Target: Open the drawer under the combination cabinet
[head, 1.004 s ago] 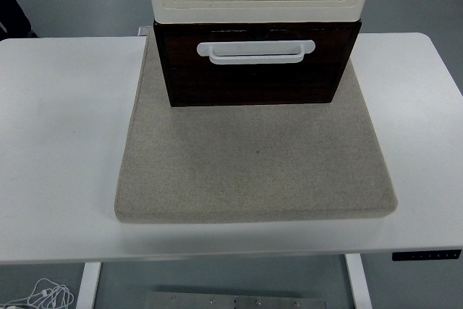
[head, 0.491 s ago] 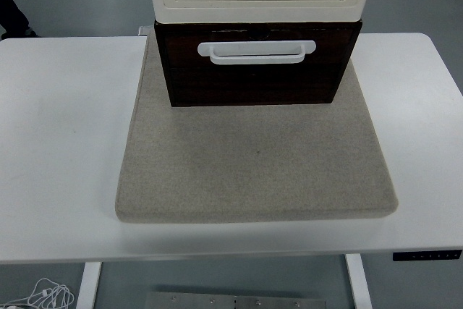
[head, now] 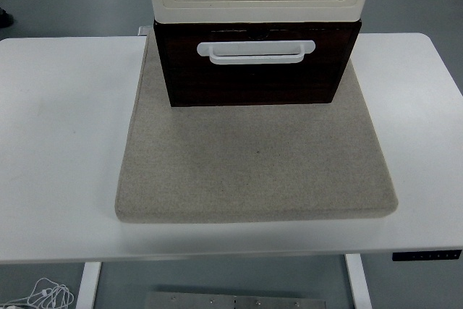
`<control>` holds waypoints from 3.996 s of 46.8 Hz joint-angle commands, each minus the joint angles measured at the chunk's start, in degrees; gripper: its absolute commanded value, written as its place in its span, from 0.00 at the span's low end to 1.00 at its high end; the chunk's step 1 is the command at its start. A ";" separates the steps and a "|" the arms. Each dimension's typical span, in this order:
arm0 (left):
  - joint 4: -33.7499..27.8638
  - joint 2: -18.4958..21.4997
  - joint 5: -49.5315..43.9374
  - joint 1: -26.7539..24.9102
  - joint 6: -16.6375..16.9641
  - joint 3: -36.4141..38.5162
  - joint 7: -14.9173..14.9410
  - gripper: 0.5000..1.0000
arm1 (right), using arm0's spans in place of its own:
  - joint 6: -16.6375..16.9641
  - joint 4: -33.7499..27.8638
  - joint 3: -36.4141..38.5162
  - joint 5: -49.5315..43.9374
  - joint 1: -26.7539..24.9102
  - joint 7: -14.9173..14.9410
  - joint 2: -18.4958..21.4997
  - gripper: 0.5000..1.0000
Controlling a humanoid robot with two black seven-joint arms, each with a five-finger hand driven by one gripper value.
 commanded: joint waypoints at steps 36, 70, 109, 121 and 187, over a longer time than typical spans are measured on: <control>-6.46 -3.43 11.93 -13.96 -5.27 38.64 4.64 1.00 | 0.01 0.00 0.00 0.00 -0.01 0.01 0.00 0.85; -1.28 -11.78 -1.34 -11.14 5.54 39.43 17.48 1.00 | 0.01 0.00 0.00 0.00 -0.01 0.01 0.00 0.85; 1.27 -15.91 -3.71 -8.60 8.88 39.17 18.09 1.00 | 0.01 0.00 0.00 0.00 -0.01 0.01 0.00 0.85; 1.97 -16.97 -3.71 -8.15 9.76 39.08 18.09 1.00 | 0.01 0.00 0.00 0.00 -0.01 0.01 0.00 0.85; 2.76 -18.02 -3.18 -5.34 8.44 37.85 18.09 1.00 | 0.01 0.00 0.00 0.00 -0.01 0.01 0.00 0.86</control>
